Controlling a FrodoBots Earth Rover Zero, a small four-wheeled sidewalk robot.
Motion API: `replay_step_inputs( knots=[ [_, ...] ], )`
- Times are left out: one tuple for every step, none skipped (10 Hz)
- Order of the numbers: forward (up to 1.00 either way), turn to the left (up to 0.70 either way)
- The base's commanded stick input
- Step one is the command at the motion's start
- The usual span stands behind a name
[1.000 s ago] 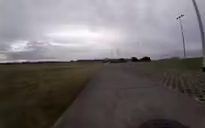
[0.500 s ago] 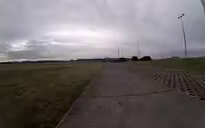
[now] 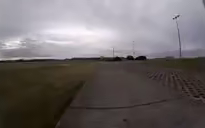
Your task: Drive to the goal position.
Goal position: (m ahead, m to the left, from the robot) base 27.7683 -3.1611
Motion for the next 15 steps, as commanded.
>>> replay_step_inputs(
  knots=[
    [1.0, 0.0],
    [1.0, 0.0],
    [1.0, 0.0],
    [1.0, 0.0],
    [1.0, 0.0],
    [1.0, 0.0],
    [1.0, 0.0],
    [1.0, 0.0],
    [1.0, 0.0],
    [1.0, 0.0],
    [1.0, 0.0],
    [1.0, 0.0],
    [1.0, 0.0],
    [1.0, 0.0],
    [1.0, 0.0]
  ],
)
